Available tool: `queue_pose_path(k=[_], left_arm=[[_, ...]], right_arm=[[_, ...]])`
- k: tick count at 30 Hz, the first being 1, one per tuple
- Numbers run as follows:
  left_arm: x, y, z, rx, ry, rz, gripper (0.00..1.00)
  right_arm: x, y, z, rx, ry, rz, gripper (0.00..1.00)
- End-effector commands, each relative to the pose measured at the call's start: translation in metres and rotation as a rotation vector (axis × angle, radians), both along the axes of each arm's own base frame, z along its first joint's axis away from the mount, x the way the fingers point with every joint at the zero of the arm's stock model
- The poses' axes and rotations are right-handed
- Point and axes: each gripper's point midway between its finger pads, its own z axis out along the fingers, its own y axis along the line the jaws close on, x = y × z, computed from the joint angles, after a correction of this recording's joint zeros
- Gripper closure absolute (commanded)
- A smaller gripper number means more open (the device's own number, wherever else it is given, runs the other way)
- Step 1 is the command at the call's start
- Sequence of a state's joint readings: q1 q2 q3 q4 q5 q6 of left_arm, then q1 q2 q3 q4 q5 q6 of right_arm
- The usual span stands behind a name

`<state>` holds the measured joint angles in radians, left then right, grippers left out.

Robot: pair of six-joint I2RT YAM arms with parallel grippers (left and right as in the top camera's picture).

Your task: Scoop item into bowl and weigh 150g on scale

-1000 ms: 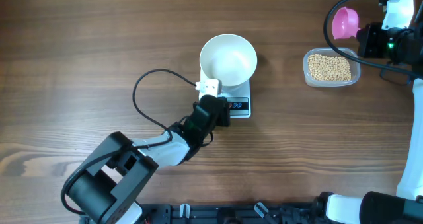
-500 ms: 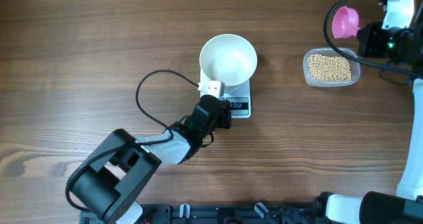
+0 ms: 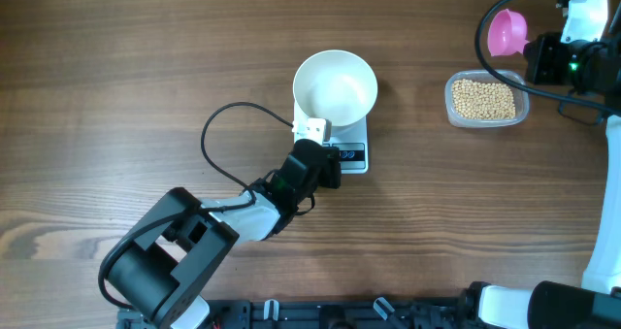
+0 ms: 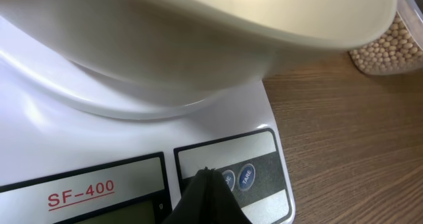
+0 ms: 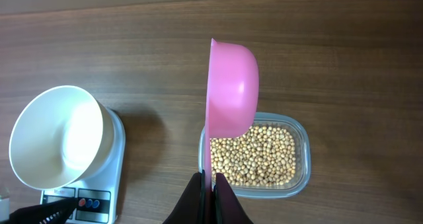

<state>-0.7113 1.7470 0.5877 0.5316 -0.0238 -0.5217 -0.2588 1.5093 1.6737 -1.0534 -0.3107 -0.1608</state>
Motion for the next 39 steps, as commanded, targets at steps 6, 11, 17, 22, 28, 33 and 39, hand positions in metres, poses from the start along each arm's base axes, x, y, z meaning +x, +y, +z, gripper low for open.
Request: queue_pose_path(k=[6, 11, 17, 22, 28, 33, 39], left_arm=[[-0.0004, -0.0026, -0.007, 0.001, 0.022, -0.006, 0.96], [-0.0004, -0.0026, -0.007, 0.001, 0.022, -0.006, 0.96], [-0.0013, -0.0035, -0.0071, -0.004, 0.027, -0.01, 0.96], [-0.003, -0.0053, -0.0078, -0.009, 0.034, -0.022, 0.96], [-0.0031, -0.0051, -0.0103, -0.006, 0.037, -0.022, 0.96], [-0.002, -0.0037, -0.0104, -0.002, 0.034, -0.014, 0.96], [-0.0007, -0.0022, -0.0104, 0.001, 0.031, -0.006, 0.96]], right_arm=[[0.0022, -0.0008, -0.0017, 0.01, 0.001, -0.002, 0.96], [0.0022, -0.0009, -0.0017, 0.01, 0.001, -0.003, 0.96], [0.003, -0.0011, -0.0011, 0.008, -0.003, -0.002, 0.96], [0.0043, -0.0014, 0.0001, 0.007, -0.011, -0.002, 0.96], [0.0049, -0.0016, 0.0006, 0.006, -0.014, -0.003, 0.96], [0.0049, -0.0016, 0.0006, 0.006, -0.013, -0.003, 0.96], [0.0049, -0.0016, 0.0006, 0.006, -0.014, -0.002, 0.96]])
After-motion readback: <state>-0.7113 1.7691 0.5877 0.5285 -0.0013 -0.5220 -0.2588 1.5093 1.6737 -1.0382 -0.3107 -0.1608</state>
